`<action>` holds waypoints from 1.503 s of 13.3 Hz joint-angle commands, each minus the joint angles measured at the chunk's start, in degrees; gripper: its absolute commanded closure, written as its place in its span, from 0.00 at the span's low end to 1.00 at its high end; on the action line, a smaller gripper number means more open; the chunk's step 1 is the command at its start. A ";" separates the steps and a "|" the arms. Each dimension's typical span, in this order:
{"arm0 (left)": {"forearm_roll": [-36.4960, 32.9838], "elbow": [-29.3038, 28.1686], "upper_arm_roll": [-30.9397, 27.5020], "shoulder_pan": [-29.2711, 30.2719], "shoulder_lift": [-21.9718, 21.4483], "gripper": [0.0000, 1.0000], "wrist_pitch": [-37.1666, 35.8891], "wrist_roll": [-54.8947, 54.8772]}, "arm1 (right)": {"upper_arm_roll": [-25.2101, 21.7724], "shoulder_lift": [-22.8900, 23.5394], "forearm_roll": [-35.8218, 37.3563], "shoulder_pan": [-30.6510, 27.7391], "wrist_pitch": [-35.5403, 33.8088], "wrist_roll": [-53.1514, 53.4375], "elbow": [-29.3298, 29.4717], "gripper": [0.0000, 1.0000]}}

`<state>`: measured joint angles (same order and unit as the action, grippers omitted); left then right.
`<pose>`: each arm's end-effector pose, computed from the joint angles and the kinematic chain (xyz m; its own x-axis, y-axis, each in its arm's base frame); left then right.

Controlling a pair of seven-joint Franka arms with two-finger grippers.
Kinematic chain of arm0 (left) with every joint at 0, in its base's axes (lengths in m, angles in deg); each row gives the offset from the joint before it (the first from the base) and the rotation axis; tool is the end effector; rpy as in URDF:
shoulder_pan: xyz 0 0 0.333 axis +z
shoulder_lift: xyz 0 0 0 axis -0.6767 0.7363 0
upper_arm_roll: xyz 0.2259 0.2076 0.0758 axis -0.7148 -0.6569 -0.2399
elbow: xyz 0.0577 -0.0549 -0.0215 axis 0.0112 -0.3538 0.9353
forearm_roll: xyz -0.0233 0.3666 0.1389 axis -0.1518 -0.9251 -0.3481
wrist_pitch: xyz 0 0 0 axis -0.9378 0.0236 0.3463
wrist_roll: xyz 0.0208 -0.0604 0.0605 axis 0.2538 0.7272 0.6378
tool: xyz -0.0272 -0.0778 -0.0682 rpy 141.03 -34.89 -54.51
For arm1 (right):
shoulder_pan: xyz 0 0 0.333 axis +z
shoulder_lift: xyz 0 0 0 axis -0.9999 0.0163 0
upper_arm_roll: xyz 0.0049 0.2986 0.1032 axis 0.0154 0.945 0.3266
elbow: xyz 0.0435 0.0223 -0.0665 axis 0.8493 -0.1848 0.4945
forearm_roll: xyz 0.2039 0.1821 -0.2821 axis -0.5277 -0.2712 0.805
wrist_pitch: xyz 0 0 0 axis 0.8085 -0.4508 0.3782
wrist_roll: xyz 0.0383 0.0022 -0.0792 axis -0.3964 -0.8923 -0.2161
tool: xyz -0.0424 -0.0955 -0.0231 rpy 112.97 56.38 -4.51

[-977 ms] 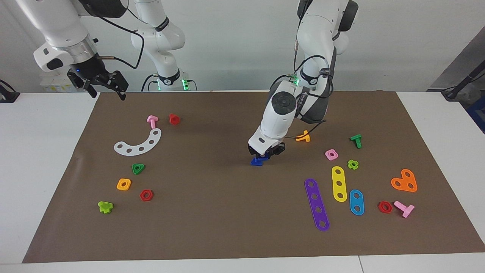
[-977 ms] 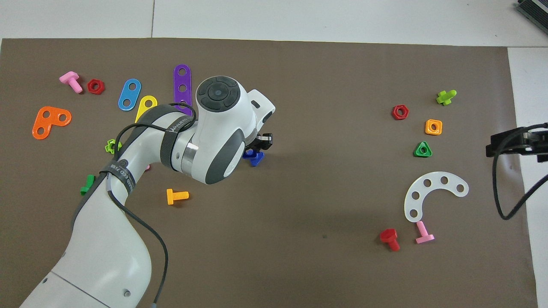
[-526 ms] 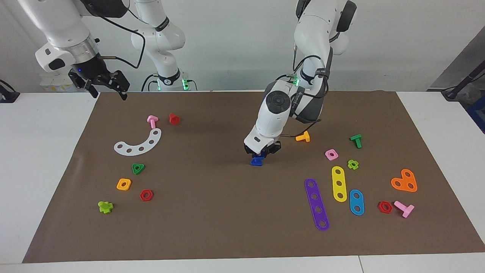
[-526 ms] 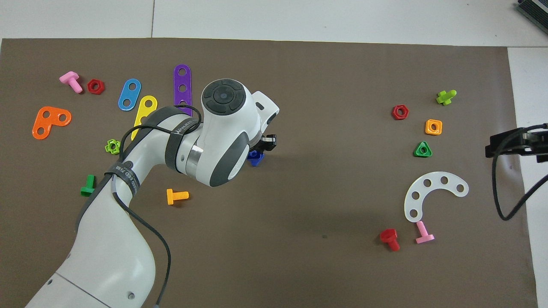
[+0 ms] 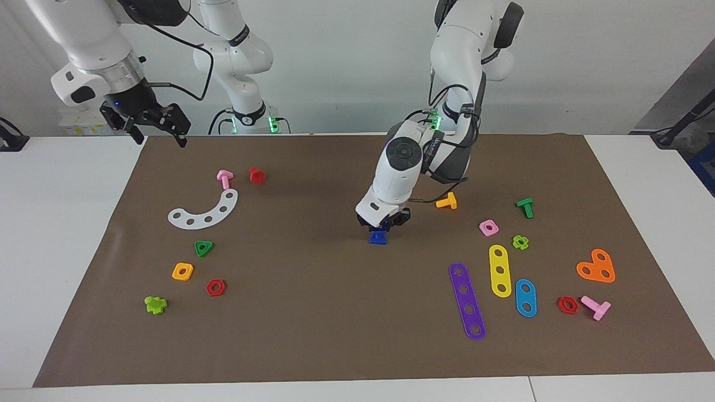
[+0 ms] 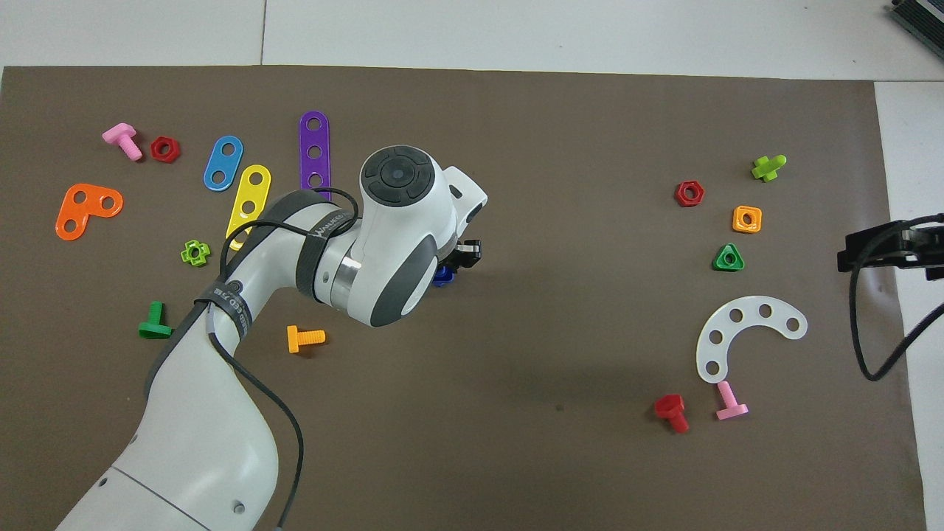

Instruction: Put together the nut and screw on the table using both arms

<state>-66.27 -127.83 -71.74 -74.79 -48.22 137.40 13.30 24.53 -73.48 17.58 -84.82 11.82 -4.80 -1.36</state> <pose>0.5569 -0.3909 0.3508 0.9937 -0.0599 -0.0945 -0.0526 -0.9956 0.0773 0.5322 -0.0288 0.6317 0.9918 -0.1164 -0.0521 -0.1160 -0.9932 0.0108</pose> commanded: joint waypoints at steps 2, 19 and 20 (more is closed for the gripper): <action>0.97 -3.37 -1.13 -1.19 -0.65 0.86 3.43 0.39 | 0.69 -1.24 0.77 -0.73 -0.30 -1.60 -1.18 0.00; 0.36 7.65 -1.66 4.14 2.93 0.00 -3.64 0.03 | 0.51 -1.24 1.13 -0.38 1.37 -0.90 -1.27 0.00; -0.51 11.18 -1.57 6.87 3.56 0.00 -6.46 -0.40 | 0.60 -1.24 1.13 -0.46 1.29 -0.90 -1.27 0.00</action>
<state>-66.32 -125.41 -73.58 -72.66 -47.92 137.55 13.56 24.54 -73.49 17.68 -84.85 12.18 -4.81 -1.43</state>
